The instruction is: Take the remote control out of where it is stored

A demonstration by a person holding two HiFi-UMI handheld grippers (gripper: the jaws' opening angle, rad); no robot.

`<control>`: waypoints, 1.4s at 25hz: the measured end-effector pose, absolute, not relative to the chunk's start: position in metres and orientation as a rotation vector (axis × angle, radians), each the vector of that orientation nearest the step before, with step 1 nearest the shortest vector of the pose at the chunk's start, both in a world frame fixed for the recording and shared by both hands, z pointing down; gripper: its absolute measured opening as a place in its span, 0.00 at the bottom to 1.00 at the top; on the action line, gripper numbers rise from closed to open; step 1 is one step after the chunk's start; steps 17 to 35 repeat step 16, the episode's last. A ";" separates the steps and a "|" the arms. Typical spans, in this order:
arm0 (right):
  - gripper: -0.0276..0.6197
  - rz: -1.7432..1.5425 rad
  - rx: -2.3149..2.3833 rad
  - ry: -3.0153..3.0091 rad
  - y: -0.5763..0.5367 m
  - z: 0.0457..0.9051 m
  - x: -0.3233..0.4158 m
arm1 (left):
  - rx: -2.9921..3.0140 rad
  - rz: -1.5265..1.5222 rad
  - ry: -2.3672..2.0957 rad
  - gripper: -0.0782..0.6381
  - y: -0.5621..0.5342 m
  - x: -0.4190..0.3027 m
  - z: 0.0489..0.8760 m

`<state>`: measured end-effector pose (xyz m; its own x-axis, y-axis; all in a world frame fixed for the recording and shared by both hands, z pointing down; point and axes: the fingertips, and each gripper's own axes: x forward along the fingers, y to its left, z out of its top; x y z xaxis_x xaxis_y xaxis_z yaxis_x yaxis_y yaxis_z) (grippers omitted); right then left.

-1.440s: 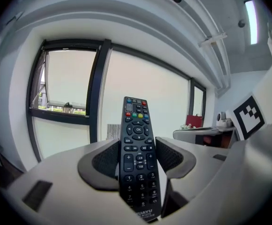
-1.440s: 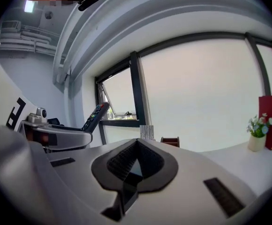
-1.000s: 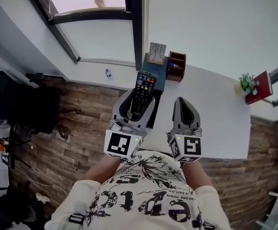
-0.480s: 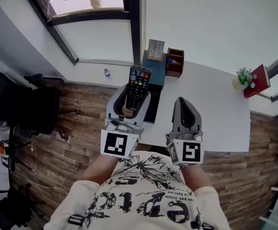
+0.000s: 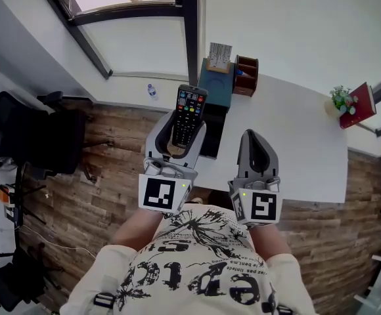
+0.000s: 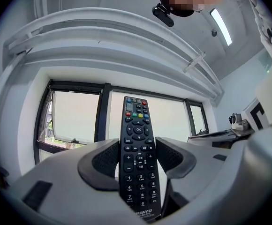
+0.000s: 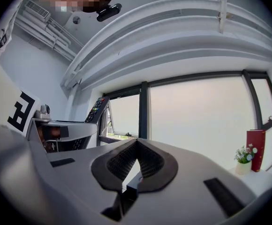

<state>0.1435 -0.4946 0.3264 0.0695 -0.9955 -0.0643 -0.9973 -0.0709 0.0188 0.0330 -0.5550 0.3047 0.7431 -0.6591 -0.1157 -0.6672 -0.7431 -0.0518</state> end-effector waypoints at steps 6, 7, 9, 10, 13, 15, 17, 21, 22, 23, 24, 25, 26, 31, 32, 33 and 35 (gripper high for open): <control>0.03 0.067 -2.277 2.116 -0.489 0.330 0.140 | -2.883 0.115 1.072 0.45 -0.549 0.029 0.309; 0.03 0.069 -2.276 2.115 -0.488 0.329 0.140 | -2.883 0.117 1.064 0.45 -0.547 0.029 0.308; 0.03 0.064 -2.279 2.109 -0.488 0.330 0.141 | -2.874 0.121 1.051 0.45 -0.546 0.029 0.306; 0.03 0.061 -2.282 2.108 -0.488 0.330 0.141 | -2.876 0.119 1.050 0.45 -0.545 0.029 0.307; 0.03 0.064 -2.279 2.122 -0.488 0.330 0.139 | -2.890 0.116 1.052 0.45 -0.543 0.027 0.308; 0.03 0.063 -2.277 2.127 -0.488 0.331 0.138 | -2.890 0.124 1.043 0.45 -0.542 0.026 0.306; 0.03 0.062 -2.277 2.129 -0.488 0.332 0.137 | -2.889 0.128 1.038 0.45 -0.542 0.026 0.305; 0.03 0.062 -2.277 2.129 -0.488 0.332 0.137 | -2.889 0.128 1.038 0.45 -0.542 0.026 0.305; 0.03 0.062 -2.277 2.129 -0.488 0.332 0.137 | -2.889 0.128 1.038 0.45 -0.542 0.026 0.305; 0.03 0.062 -2.277 2.129 -0.488 0.332 0.137 | -2.889 0.128 1.038 0.45 -0.542 0.026 0.305; 0.03 0.062 -2.277 2.129 -0.488 0.332 0.137 | -2.889 0.128 1.038 0.45 -0.542 0.026 0.305; 0.03 0.062 -2.277 2.129 -0.488 0.332 0.137 | -2.889 0.128 1.038 0.45 -0.542 0.026 0.305; 0.03 0.062 -2.277 2.129 -0.488 0.332 0.137 | -2.889 0.128 1.038 0.45 -0.542 0.026 0.305; 0.03 0.062 -2.277 2.129 -0.488 0.332 0.137 | -2.889 0.128 1.038 0.45 -0.542 0.026 0.305; 0.03 0.062 -2.277 2.129 -0.488 0.332 0.137 | -2.889 0.128 1.038 0.45 -0.542 0.026 0.305; 0.03 0.062 -2.277 2.129 -0.488 0.332 0.137 | -2.889 0.128 1.038 0.45 -0.542 0.026 0.305; 0.03 0.062 -2.277 2.129 -0.488 0.332 0.137 | -2.889 0.128 1.038 0.45 -0.542 0.026 0.305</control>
